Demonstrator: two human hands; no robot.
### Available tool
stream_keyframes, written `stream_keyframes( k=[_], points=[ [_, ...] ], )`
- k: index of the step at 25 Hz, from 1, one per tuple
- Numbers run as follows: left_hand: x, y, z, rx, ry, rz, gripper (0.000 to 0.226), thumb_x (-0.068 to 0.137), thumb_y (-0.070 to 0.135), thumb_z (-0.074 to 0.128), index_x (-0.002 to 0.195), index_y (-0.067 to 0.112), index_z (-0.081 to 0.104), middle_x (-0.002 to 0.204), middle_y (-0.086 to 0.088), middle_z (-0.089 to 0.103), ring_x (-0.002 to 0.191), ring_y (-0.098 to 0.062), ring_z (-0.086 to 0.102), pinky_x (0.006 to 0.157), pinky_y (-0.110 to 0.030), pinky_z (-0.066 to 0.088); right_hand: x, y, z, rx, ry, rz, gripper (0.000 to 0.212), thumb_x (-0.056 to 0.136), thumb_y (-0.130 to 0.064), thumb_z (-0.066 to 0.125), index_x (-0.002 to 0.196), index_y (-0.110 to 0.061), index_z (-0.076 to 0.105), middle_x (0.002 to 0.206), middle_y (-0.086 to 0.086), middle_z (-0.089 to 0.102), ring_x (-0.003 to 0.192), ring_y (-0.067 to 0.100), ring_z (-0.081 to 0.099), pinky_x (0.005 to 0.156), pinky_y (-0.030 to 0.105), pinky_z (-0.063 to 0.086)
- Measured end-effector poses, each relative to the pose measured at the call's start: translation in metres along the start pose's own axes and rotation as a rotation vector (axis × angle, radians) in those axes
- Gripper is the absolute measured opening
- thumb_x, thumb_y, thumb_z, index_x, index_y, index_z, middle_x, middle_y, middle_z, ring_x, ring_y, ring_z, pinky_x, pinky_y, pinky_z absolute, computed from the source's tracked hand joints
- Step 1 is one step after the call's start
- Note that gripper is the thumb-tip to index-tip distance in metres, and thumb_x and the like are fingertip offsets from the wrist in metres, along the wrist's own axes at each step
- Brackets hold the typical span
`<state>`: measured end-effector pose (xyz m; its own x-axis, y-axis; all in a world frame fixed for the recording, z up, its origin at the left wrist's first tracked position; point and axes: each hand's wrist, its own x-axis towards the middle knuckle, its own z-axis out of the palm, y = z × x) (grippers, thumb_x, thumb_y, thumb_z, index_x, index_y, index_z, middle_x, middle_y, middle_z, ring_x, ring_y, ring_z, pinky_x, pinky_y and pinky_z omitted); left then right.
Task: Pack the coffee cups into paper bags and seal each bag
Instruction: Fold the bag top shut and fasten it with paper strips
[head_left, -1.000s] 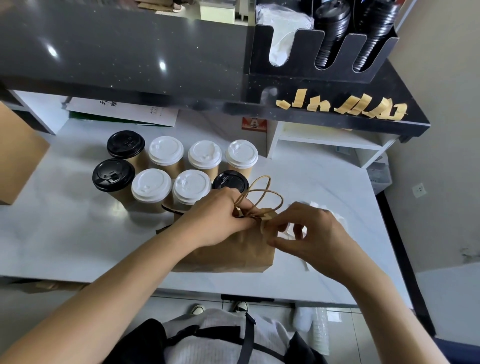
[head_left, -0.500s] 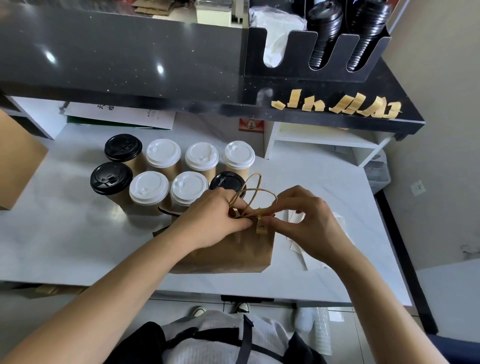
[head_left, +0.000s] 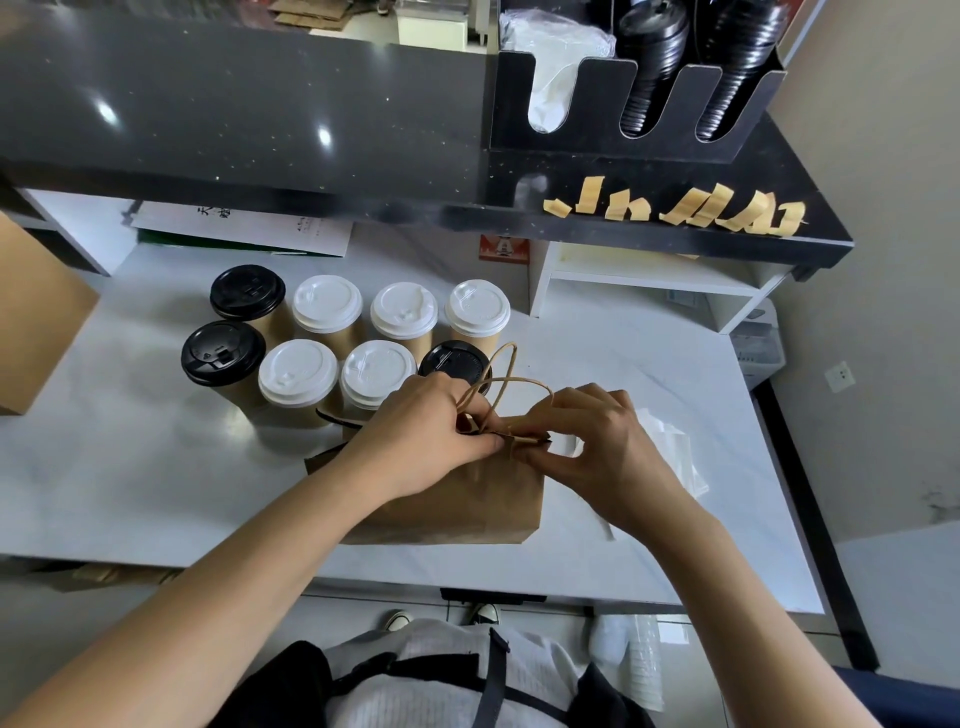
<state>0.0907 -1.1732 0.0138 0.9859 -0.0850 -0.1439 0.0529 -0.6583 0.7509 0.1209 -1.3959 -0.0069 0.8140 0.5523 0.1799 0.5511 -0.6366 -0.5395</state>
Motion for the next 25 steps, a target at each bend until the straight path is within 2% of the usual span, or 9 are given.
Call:
stream_keyframes(
  k=[7, 11, 14, 17, 20, 22, 25],
  points=[
    [0.0, -0.001, 0.0, 0.016, 0.013, -0.004, 0.005, 0.081, 0.044, 0.081, 0.083, 0.042, 0.078, 0.082, 0.015, 0.072, 0.082, -0.004, 0.065, 0.079, -0.035, 0.057, 0.003, 0.009, 0.003, 0.031, -0.022, 0.039, 0.027, 0.086, -0.03, 0.079, 0.11, -0.043, 0.077, 0.106, -0.024, 0.064, 0.103, 0.007, 0.055, 0.093, 0.042, 0.039],
    [0.0, -0.002, 0.0, 0.018, 0.015, 0.008, 0.005, 0.08, 0.044, 0.081, 0.084, 0.042, 0.078, 0.082, 0.017, 0.072, 0.083, -0.003, 0.065, 0.079, -0.035, 0.057, 0.002, 0.012, 0.002, 0.002, -0.069, 0.014, 0.029, 0.088, -0.045, 0.068, 0.117, -0.048, 0.073, 0.113, -0.026, 0.064, 0.109, 0.008, 0.055, 0.097, 0.043, 0.04],
    [0.0, -0.002, -0.001, 0.014, 0.014, 0.011, 0.008, 0.079, 0.044, 0.082, 0.084, 0.046, 0.077, 0.081, 0.021, 0.071, 0.082, -0.001, 0.065, 0.076, -0.032, 0.056, -0.001, 0.011, 0.002, 0.04, -0.004, -0.01, 0.031, 0.087, -0.057, 0.067, 0.115, -0.045, 0.073, 0.119, -0.023, 0.063, 0.113, 0.007, 0.056, 0.097, 0.043, 0.042],
    [-0.001, -0.004, -0.001, 0.012, 0.023, 0.012, 0.007, 0.078, 0.045, 0.082, 0.082, 0.044, 0.077, 0.078, 0.023, 0.069, 0.076, 0.0, 0.063, 0.069, -0.027, 0.052, 0.0, 0.01, 0.001, 0.112, 0.077, -0.05, 0.019, 0.092, -0.047, 0.071, 0.11, -0.048, 0.076, 0.116, -0.021, 0.064, 0.113, 0.006, 0.056, 0.094, 0.039, 0.042],
    [0.0, -0.004, 0.001, 0.012, 0.036, 0.024, 0.007, 0.079, 0.044, 0.082, 0.083, 0.043, 0.077, 0.08, 0.022, 0.068, 0.076, -0.001, 0.063, 0.068, -0.025, 0.05, 0.002, 0.008, 0.003, 0.074, 0.115, -0.105, 0.016, 0.095, -0.036, 0.071, 0.109, -0.04, 0.079, 0.104, -0.018, 0.068, 0.099, 0.008, 0.059, 0.088, 0.039, 0.043],
    [0.0, -0.005, 0.002, 0.018, 0.044, 0.04, 0.007, 0.079, 0.044, 0.082, 0.084, 0.042, 0.077, 0.082, 0.022, 0.068, 0.077, -0.001, 0.062, 0.069, -0.025, 0.049, 0.001, 0.007, 0.007, 0.001, 0.146, -0.156, 0.016, 0.097, -0.034, 0.069, 0.11, -0.035, 0.079, 0.101, -0.017, 0.069, 0.093, 0.009, 0.059, 0.085, 0.037, 0.042],
    [0.001, -0.007, 0.002, 0.017, 0.049, 0.079, 0.007, 0.079, 0.042, 0.082, 0.08, 0.042, 0.076, 0.083, 0.025, 0.066, 0.079, 0.0, 0.061, 0.067, -0.023, 0.044, -0.003, 0.009, 0.008, 0.006, 0.152, -0.172, 0.015, 0.096, -0.036, 0.07, 0.109, -0.035, 0.078, 0.102, -0.019, 0.071, 0.096, 0.007, 0.062, 0.085, 0.039, 0.044]
  ],
)
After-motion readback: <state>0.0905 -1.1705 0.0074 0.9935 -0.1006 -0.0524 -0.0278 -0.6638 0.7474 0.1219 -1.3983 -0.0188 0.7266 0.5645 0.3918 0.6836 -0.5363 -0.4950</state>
